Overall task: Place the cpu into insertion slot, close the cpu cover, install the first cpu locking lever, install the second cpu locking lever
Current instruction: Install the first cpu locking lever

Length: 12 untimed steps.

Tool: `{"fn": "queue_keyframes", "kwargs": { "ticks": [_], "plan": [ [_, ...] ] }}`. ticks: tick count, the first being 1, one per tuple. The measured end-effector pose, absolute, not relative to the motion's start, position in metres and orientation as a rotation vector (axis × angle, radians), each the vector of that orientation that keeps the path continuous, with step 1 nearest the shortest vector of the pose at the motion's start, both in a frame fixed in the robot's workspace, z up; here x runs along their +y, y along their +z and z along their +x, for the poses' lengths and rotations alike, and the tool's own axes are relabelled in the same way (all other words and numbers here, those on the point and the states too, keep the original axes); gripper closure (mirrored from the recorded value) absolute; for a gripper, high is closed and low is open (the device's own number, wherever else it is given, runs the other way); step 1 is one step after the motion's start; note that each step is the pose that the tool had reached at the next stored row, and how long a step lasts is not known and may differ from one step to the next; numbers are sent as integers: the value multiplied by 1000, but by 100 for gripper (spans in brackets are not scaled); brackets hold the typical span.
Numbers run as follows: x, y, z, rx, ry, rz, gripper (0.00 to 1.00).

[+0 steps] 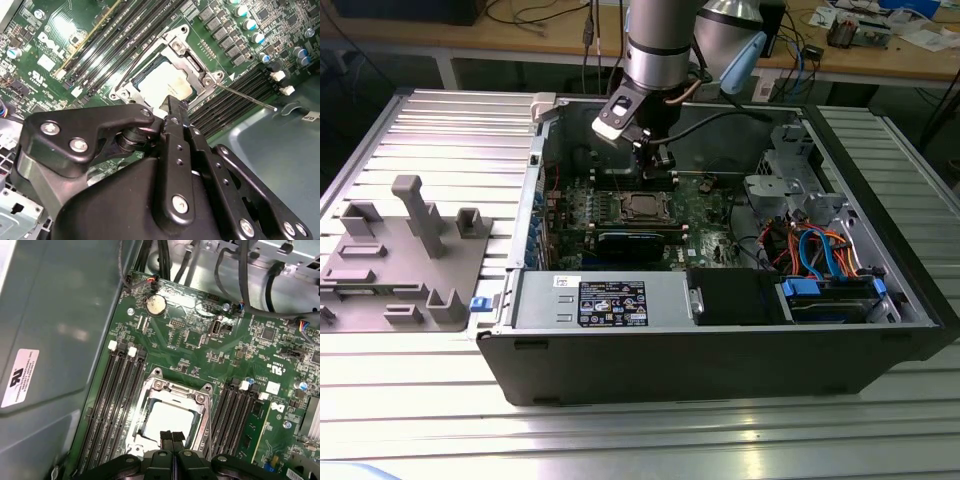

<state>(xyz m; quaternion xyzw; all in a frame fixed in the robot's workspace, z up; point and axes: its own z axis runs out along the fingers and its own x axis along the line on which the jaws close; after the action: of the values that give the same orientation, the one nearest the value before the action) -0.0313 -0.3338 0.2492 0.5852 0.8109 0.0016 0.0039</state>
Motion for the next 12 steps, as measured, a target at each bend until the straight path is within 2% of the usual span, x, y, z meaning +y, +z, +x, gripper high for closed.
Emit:
{"fn": "queue_keyframes", "kwargs": {
  "ticks": [12],
  "plan": [
    [-334, 255, -31, 2592, 5, 1762, 89]
  ]
}}
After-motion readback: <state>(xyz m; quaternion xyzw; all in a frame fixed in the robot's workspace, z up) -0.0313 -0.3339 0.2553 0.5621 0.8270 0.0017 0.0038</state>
